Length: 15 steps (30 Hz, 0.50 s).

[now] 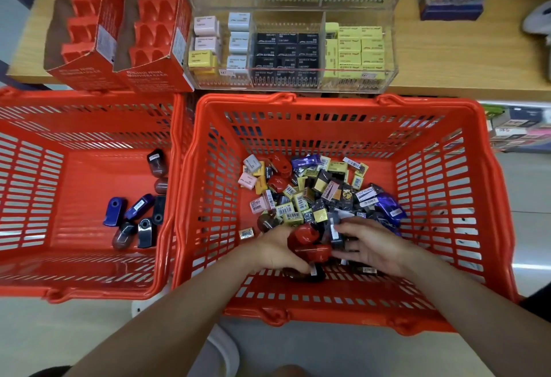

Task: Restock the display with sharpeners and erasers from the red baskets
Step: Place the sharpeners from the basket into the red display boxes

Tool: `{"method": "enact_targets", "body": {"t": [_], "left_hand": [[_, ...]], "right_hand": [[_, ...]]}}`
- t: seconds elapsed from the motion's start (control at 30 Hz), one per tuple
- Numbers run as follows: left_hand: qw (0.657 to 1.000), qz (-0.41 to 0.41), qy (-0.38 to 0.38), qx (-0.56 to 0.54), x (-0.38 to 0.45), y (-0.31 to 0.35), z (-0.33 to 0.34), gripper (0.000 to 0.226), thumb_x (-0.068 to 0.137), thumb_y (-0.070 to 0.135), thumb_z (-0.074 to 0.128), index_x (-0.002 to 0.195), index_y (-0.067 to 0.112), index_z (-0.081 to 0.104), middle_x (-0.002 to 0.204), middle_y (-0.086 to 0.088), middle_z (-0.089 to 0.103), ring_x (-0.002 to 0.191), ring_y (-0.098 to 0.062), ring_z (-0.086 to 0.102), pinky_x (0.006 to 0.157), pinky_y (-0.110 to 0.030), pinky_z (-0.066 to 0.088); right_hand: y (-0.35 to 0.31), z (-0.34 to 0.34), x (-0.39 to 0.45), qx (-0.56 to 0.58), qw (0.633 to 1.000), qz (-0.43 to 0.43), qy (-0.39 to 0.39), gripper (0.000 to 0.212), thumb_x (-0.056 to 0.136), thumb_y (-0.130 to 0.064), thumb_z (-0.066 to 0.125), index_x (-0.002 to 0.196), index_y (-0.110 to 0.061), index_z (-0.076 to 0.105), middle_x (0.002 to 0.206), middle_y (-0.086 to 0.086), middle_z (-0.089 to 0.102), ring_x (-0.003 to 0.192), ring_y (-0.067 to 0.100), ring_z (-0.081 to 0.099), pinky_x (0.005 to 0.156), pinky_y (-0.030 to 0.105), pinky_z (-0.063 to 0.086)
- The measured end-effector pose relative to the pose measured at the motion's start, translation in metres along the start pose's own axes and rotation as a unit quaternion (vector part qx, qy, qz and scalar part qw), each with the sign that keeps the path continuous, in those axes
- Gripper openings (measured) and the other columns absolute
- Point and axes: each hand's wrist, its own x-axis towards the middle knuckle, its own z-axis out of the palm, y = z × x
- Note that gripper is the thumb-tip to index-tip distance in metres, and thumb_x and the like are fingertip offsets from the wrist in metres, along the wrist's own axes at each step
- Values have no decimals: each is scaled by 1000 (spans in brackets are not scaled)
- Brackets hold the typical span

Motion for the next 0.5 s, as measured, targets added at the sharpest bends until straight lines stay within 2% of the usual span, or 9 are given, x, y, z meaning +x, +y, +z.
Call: {"method": "enact_targets", "body": {"t": [0.07, 0.17, 0.23, 0.33, 0.43, 0.5], "left_hand": [[997, -21, 3, -79, -5, -5, -5, 44, 69, 10, 86, 105, 29, 69, 106, 0, 74, 102, -19, 69, 93, -41, 56], [982, -46, -6, -186, -12, -13, -16, 53, 71, 1, 84, 114, 25, 65, 108, -2, 74, 102, -19, 70, 86, -40, 59], [971, -51, 10, -234, -17, -17, -22, 58, 71, -3, 83, 118, 22, 62, 108, -4, 75, 102, -20, 71, 83, -40, 59], [951, -30, 74, -300, -19, -17, -26, 59, 70, -6, 83, 119, 19, 62, 106, -4, 75, 99, -21, 72, 79, -40, 60], [939, 17, 121, -320, -18, -11, -24, 57, 70, -5, 83, 116, 22, 63, 106, 2, 75, 99, -17, 72, 84, -38, 59], [937, 44, 128, -321, -19, -6, -22, 56, 70, -3, 84, 112, 27, 63, 104, 6, 75, 98, -14, 72, 83, -34, 59]], "right_hand": [[-6, -7, -1, -32, 997, -38, 61, 37, 92, -9, 65, 127, -16, 56, 125, 13, 64, 112, 29, 64, 90, 45, 57], [-12, -13, -7, -52, 993, -73, 82, 35, 95, -5, 57, 122, -28, 60, 119, 12, 64, 108, 26, 66, 83, 44, 59], [-11, -10, -9, -56, 994, -66, 70, 34, 94, -7, 57, 120, -28, 61, 107, 14, 68, 98, 26, 70, 75, 42, 60], [-5, 6, -8, -70, 996, -49, 32, 39, 86, -14, 73, 120, -25, 59, 92, 12, 70, 85, 23, 70, 73, 40, 58], [-1, 28, -7, -42, 998, -52, -20, 53, 70, -30, 86, 117, -22, 63, 98, 8, 73, 90, 21, 72, 77, 42, 58], [-2, 44, -6, -36, 996, -73, -37, 51, 65, -30, 88, 111, -25, 66, 106, 8, 71, 97, 23, 72, 77, 42, 59]]}}
